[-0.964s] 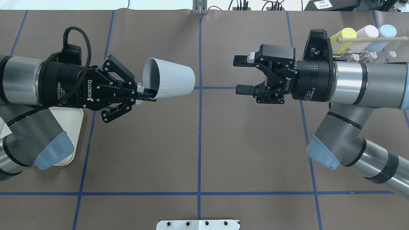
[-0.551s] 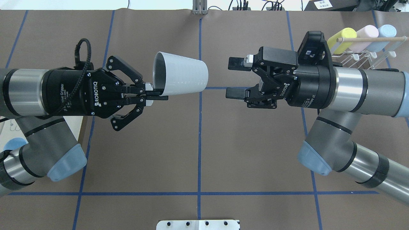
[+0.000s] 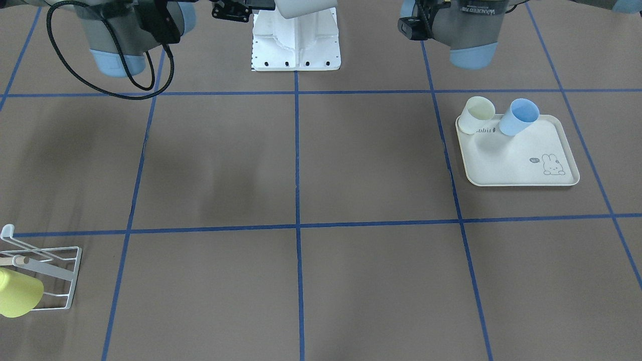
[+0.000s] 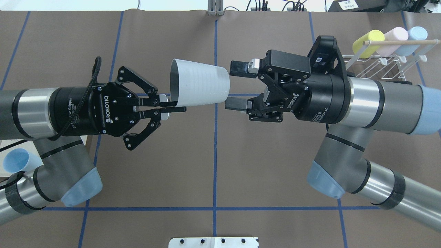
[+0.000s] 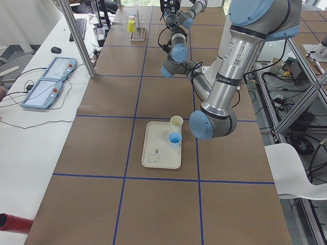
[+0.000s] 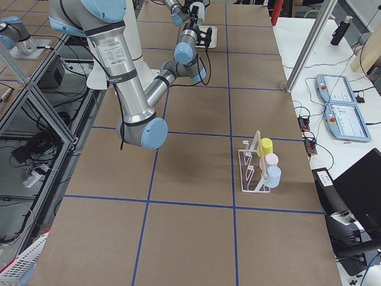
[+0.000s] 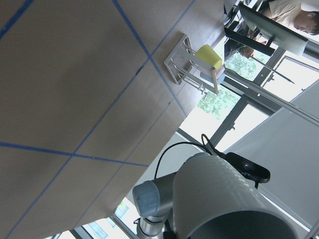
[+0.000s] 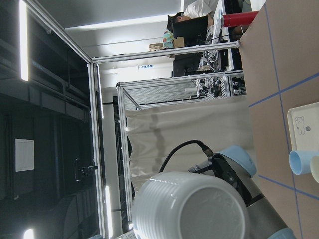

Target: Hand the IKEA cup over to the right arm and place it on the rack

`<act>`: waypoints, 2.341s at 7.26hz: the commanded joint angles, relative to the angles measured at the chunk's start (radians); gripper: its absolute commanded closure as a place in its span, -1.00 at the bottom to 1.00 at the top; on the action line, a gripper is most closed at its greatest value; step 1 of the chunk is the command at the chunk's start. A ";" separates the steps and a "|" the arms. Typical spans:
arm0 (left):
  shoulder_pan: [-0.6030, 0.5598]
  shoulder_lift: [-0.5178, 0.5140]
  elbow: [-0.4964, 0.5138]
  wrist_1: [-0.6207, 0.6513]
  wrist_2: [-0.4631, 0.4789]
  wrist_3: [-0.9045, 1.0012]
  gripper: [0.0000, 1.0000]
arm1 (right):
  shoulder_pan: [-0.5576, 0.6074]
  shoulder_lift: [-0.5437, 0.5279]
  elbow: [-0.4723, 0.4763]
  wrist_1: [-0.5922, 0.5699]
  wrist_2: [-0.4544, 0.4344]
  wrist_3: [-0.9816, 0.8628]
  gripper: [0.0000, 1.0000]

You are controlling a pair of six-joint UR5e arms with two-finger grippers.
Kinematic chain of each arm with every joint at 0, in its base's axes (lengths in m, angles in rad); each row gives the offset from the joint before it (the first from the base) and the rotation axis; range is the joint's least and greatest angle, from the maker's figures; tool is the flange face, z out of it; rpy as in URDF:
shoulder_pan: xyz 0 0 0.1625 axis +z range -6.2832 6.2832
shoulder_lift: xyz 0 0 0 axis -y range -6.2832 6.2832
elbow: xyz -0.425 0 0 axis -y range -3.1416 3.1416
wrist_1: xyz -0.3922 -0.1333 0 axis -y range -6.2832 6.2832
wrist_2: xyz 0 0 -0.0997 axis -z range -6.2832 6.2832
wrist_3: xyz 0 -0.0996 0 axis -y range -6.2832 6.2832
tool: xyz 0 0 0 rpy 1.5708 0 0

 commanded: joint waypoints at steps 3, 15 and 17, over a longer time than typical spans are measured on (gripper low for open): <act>0.034 -0.024 -0.013 -0.026 0.059 -0.075 1.00 | -0.025 0.031 -0.006 0.003 -0.030 -0.002 -0.95; 0.013 0.077 -0.028 -0.042 0.046 0.208 -1.00 | 0.027 -0.020 -0.009 0.014 -0.053 -0.023 0.37; 0.002 0.147 -0.028 -0.034 -0.001 0.460 -1.00 | 0.085 -0.074 -0.008 -0.091 -0.046 -0.093 0.37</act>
